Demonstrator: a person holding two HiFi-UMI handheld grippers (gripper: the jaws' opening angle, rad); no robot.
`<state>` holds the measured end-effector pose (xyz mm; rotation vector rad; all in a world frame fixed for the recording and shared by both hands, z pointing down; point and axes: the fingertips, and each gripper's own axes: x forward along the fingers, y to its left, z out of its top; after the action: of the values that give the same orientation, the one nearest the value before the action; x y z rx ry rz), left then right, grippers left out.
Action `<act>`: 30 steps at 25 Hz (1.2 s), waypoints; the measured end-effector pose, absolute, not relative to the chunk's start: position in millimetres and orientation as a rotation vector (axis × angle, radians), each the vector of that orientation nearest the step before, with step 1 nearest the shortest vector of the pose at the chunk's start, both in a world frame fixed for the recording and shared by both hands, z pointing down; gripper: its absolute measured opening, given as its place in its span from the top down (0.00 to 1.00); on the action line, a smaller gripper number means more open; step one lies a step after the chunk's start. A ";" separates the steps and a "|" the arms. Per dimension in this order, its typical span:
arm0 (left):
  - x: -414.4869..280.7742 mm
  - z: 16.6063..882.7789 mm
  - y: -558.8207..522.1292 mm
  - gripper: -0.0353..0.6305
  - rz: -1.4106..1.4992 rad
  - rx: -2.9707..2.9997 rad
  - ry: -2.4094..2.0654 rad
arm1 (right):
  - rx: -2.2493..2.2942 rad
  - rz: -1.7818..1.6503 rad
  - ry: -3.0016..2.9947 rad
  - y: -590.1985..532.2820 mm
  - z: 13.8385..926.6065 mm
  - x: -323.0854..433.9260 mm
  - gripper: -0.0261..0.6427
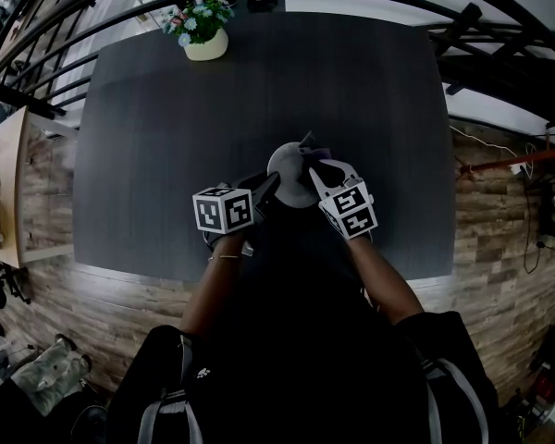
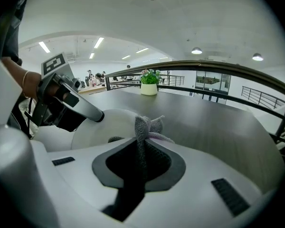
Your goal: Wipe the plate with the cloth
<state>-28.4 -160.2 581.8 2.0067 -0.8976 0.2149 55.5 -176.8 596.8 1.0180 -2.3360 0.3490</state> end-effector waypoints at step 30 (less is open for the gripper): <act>-48.7 406.8 -178.0 0.92 -0.269 2.400 -0.872 | 1.340 -0.032 -2.618 -161.8 388.1 57.9 0.90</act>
<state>-48.7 -178.0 406.8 2.4005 -0.8718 -0.2685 57.9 -161.8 388.1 1.3397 -2.6184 -0.0318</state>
